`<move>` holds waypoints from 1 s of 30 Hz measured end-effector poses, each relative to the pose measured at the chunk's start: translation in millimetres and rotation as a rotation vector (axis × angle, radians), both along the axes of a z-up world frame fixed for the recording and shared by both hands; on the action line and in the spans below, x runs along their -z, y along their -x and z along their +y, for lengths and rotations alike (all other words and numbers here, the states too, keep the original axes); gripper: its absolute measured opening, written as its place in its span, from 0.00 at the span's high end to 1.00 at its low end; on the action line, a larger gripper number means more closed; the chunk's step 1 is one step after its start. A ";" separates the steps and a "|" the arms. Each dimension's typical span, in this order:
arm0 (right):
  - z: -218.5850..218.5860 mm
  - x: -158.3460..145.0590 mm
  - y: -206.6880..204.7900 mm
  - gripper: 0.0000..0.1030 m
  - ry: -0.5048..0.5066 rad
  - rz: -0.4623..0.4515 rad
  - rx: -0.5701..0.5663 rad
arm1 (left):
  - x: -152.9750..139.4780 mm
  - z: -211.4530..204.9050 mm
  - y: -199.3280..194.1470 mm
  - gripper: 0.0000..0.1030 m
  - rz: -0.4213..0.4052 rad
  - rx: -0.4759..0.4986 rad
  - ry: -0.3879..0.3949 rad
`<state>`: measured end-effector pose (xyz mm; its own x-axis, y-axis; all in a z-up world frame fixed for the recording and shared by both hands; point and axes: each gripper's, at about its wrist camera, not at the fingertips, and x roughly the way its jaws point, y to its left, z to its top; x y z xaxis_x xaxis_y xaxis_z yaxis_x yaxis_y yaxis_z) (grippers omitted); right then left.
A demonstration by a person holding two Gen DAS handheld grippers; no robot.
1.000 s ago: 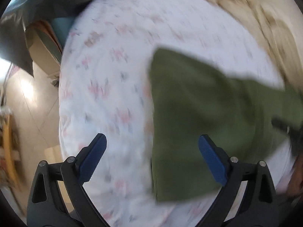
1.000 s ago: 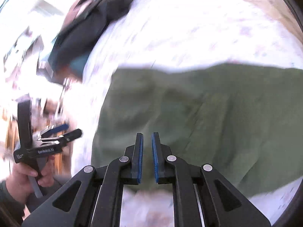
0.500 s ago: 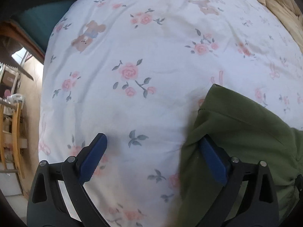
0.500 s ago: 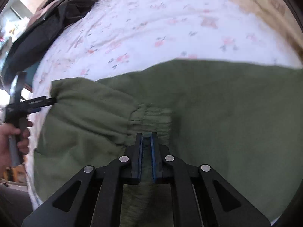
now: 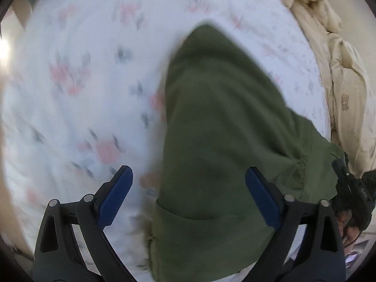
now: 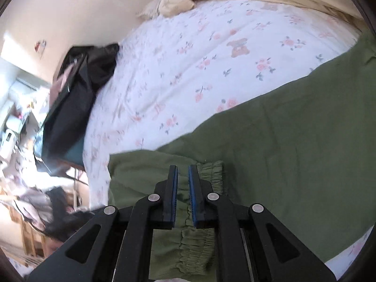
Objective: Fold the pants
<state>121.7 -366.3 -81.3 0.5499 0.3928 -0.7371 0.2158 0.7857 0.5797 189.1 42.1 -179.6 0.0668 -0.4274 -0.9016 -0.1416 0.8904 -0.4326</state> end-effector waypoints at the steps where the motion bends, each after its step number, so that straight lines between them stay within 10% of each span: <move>1: -2.1 -2.1 0.9 0.89 0.015 0.001 0.010 | 12.2 -4.7 1.0 0.20 0.039 0.014 0.054; 6: -10.1 -4.2 7.6 0.89 -0.033 -0.014 0.031 | 9.7 -30.6 5.2 0.34 -0.039 0.198 0.041; 11: -13.0 -8.7 3.5 0.89 -0.033 -0.021 0.035 | 9.3 -33.3 -4.0 0.86 -0.052 0.161 -0.012; 13: -12.3 -11.2 2.1 0.89 -0.025 -0.027 0.037 | -0.2 -46.9 0.6 0.93 -0.095 0.224 -0.083; 18: -10.4 -13.6 1.8 0.89 -0.002 -0.018 0.036 | -39.4 -62.7 15.2 0.95 -0.290 0.258 -0.140; 25: -13.0 -22.6 9.2 0.89 0.016 -0.040 0.045 | -34.2 -48.1 14.7 0.98 -0.187 0.182 -0.168; 30: -16.3 -26.5 16.1 0.89 0.018 -0.038 0.038 | -69.1 -58.9 29.6 0.99 -0.267 0.184 -0.244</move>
<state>105.6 -382.6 -54.8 0.5917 0.3574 -0.7226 0.2244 0.7879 0.5735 159.5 -16.8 -110.5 0.2546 -0.2299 -0.9393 0.1179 0.9715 -0.2058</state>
